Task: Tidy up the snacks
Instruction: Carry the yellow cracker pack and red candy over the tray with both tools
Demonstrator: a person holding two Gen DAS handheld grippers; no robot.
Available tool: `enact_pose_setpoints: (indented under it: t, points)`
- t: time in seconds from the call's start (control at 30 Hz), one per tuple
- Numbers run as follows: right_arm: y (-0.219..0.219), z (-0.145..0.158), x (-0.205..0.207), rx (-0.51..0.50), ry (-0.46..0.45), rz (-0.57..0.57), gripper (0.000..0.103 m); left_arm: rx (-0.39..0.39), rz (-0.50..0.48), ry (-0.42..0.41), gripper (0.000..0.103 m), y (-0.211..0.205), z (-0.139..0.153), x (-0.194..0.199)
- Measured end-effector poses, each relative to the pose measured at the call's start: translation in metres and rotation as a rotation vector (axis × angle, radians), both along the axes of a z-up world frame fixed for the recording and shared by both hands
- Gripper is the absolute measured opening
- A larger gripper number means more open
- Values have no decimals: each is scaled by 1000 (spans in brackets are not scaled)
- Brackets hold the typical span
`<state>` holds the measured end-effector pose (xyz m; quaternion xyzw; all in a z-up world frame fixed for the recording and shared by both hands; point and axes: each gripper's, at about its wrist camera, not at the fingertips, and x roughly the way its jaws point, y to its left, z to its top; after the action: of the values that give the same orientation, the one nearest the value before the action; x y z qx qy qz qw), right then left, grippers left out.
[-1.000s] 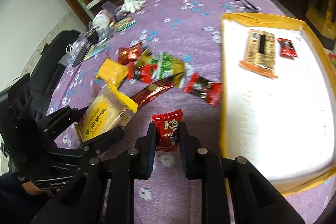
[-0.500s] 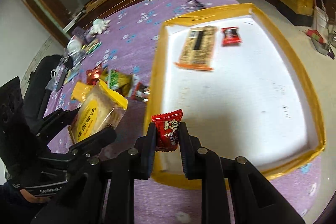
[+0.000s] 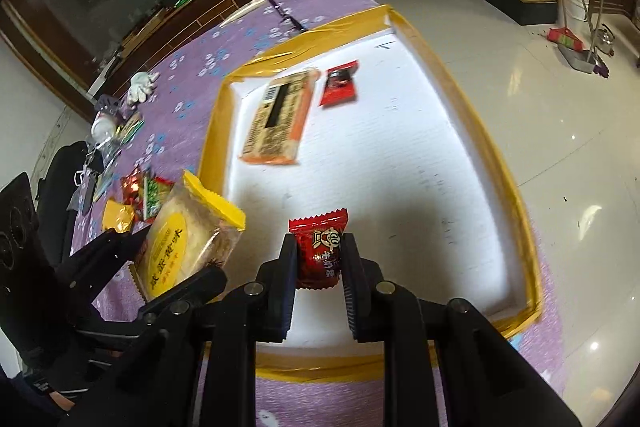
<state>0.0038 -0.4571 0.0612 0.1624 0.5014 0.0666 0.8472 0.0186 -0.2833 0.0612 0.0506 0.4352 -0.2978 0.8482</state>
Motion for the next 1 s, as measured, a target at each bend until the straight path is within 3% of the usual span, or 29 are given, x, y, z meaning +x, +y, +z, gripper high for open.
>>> enact_pose_setpoints:
  t: [0.53, 1.0]
  points:
    - [-18, -11, 42, -19, 23, 35, 20, 51, 46, 43, 72, -25, -33, 24]
    - [-9, -30, 101, -40, 79, 89, 20, 71, 44, 46, 72, -34, -37, 34]
